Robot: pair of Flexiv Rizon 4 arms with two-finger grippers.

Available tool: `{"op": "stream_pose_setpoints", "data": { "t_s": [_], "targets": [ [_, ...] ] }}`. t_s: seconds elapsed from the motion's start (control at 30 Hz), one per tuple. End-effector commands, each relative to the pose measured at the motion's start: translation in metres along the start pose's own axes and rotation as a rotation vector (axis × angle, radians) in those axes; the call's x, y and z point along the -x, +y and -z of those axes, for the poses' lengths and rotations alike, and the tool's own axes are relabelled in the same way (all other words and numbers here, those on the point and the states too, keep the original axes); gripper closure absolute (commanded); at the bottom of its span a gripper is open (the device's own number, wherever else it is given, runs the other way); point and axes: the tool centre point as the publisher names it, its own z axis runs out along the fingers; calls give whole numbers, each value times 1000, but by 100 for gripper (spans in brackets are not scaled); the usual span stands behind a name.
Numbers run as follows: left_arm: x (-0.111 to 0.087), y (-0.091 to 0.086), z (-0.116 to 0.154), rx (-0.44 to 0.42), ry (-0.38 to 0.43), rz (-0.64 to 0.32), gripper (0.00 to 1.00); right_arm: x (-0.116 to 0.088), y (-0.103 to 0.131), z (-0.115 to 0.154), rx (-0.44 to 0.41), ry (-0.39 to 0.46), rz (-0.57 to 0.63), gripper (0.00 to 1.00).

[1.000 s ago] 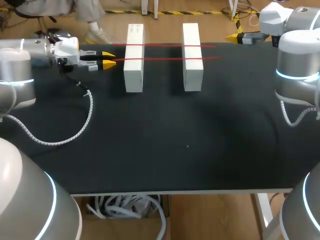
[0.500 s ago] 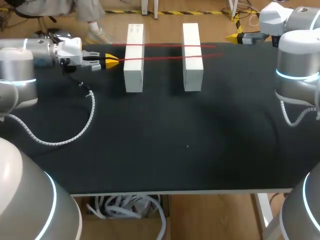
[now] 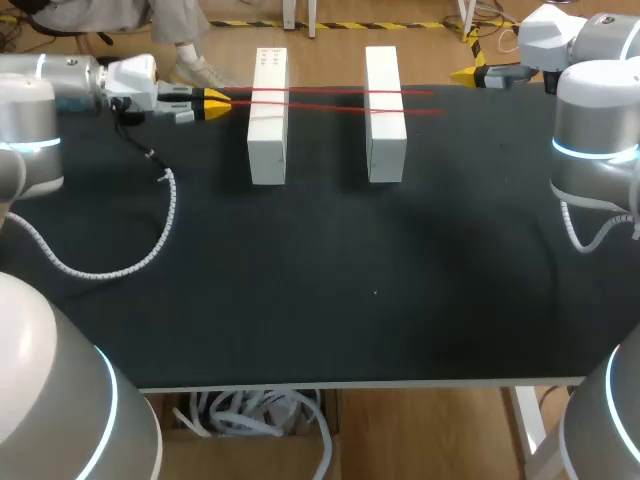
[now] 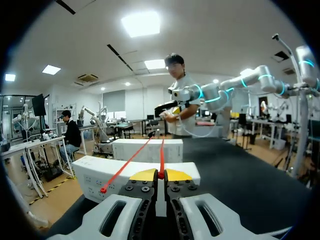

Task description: Grab the tape and strap the tape.

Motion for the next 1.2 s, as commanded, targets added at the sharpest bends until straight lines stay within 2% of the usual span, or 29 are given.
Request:
{"op": "stream_pose_setpoints", "data": {
  "t_s": [0.03,0.23,0.37,0.43,0.53,0.77,0.9,1.2],
  "targets": [
    [-4,-27,0,32,1,-7,100,0,0,1,0,0,0,0],
    [-6,-64,-1,-58,22,-7,100,0,0,1,0,0,0,0],
    [-5,-81,-2,-78,8,-3,100,0,0,1,0,0,0,0],
    [-3,-86,-4,-37,-10,6,100,0,0,1,0,0,0,0],
    [-3,-93,-6,-42,-19,20,100,0,0,1,0,0,0,0],
    [-6,-112,-16,-104,37,40,100,0,0,1,0,0,0,0],
    [-8,-122,-20,-129,35,28,100,0,0,1,0,0,0,0],
    [-6,-129,-21,-105,-9,32,100,0,0,1,0,0,0,0]
  ]
}}
